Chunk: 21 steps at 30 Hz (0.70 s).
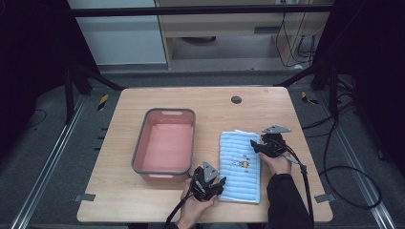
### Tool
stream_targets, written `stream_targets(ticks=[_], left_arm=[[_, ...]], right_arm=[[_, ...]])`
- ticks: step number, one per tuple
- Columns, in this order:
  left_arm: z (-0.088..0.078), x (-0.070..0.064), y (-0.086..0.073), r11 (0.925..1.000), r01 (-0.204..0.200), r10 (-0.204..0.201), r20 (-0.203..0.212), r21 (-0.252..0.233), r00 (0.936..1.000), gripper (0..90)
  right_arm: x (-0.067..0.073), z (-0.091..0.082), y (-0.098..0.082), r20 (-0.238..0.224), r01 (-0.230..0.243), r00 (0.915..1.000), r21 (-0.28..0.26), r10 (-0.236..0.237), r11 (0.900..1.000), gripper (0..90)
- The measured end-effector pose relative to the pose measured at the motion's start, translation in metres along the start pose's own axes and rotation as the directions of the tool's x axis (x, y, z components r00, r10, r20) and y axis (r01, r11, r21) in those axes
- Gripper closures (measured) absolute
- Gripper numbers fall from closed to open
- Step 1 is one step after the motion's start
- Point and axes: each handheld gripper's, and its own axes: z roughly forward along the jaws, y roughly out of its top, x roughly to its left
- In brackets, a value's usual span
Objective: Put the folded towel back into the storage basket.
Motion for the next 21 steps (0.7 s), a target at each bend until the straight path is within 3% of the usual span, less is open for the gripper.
stream_targets(ticks=[11, 21], left_arm=[[0.005, -0.002, -0.004, 0.9997, -0.002, 0.002, 0.001, 0.024, 1.0, 59.9], [0.009, -0.003, -0.005, 0.9993, 0.009, -0.009, 0.013, 0.038, 0.9999, 64.1]], right_arm=[[-0.005, 0.006, -0.009, -0.02, -0.053, 0.9984, 0.03, 0.053, 0.998, 48.2], [-0.004, 0.011, -0.012, -0.034, -0.05, 0.9981, 0.054, 0.052, 0.997, 55.5]])
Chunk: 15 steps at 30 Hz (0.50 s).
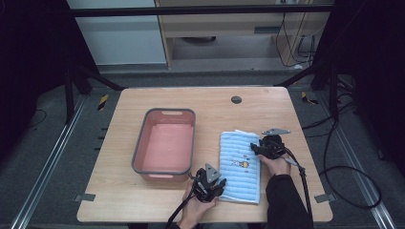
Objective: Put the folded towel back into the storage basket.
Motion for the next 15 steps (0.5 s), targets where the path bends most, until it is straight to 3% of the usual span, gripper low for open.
stream_targets(ticks=[7, 15], left_arm=[[0.0009, 0.0005, 0.0007, 0.9998, 0.018, -0.018, 0.024, 0.01, 0.9995, 70.5], [0.0012, -0.0028, 0.0023, 0.9997, 0.019, -0.019, 0.025, 0.017, 0.9995, 82.2]], right_arm=[[-0.0004, 0.0004, -0.0009, -0.041, -0.038, 0.9984, 0.006, 0.038, 0.999, 65.9], [0.0033, -0.0004, -0.0003, -0.068, -0.026, 0.9973, 0.008, 0.026, 1.0, 78.7]])
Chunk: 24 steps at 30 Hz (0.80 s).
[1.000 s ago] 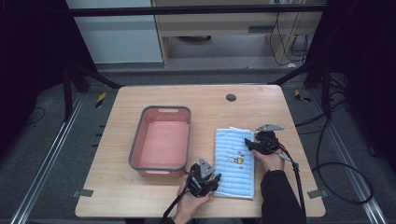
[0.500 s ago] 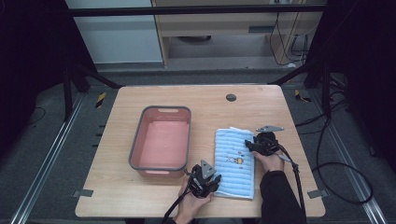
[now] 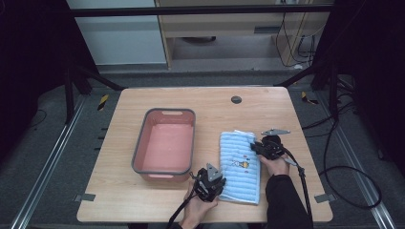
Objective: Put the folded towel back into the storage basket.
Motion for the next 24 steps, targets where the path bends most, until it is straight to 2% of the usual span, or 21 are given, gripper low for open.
stream_targets(ticks=[4, 8, 12, 14, 19, 24], left_arm=[[-0.001, 0.0, -0.002, 0.9998, 0.014, -0.014, -0.001, -0.017, 0.9999, 85.4], [-0.005, 0.002, -0.001, 0.999, 0.031, -0.031, 0.021, -0.033, 0.9993, 86.1], [-0.013, 0.001, 0.003, 0.9978, 0.029, -0.027, 0.041, -0.06, 0.9988, 86.3], [-0.017, 0.001, 0.005, 0.9969, 0.028, -0.024, 0.051, -0.074, 0.9984, 86.3], [-0.029, 0.0, 0.011, 0.9948, 0.017, -0.011, 0.057, -0.101, 0.9983, 86.3], [-0.039, 0.002, 0.016, 0.992, 0.018, -0.01, 0.062, -0.125, 0.998, 86.3]], right_arm=[[0.0, -0.002, 0.001, -0.003, -0.004, 1.0, -0.005, 0.004, 1.0, 80.0], [0.002, -0.008, 0.003, -0.005, 0.003, 1.0, -0.027, -0.003, 1.0, 80.4], [0.004, -0.02, 0.008, -0.013, 0.018, 0.9997, -0.065, -0.019, 0.998, 80.5], [0.005, -0.022, 0.01, -0.016, 0.02, 0.9996, -0.068, -0.021, 0.998, 80.5], [0.015, -0.036, 0.022, -0.019, 0.054, 0.9982, -0.118, -0.057, 0.992, 80.6], [0.018, -0.043, 0.026, -0.022, 0.056, 0.998, -0.132, -0.059, 0.99, 80.6]])
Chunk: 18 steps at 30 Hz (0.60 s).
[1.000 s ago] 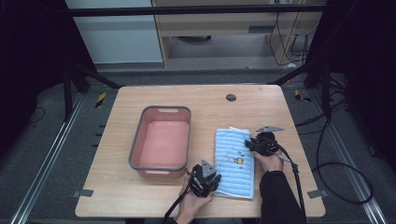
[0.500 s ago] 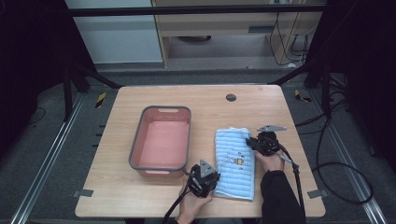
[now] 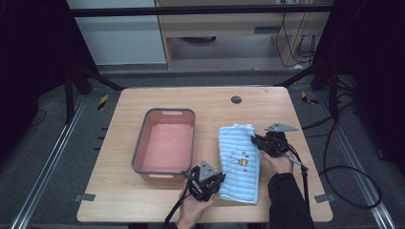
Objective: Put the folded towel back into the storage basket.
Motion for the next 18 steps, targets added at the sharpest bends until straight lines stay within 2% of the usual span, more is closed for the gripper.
stream_targets(ticks=[10, 18], left_arm=[[-0.015, -0.002, 0.012, 0.999, 0.0, 0.0, 0.005, -0.044, 1.0, 86.4], [-0.028, 0.001, 0.023, 0.9976, -0.022, 0.022, -0.011, -0.065, 0.9997, 86.4]], right_arm=[[0.007, -0.018, 0.015, -0.002, 0.017, 0.9999, -0.061, -0.017, 0.998, 80.6], [0.02, -0.028, 0.032, 0.008, 0.039, 0.9992, -0.106, -0.039, 0.994, 80.7]])
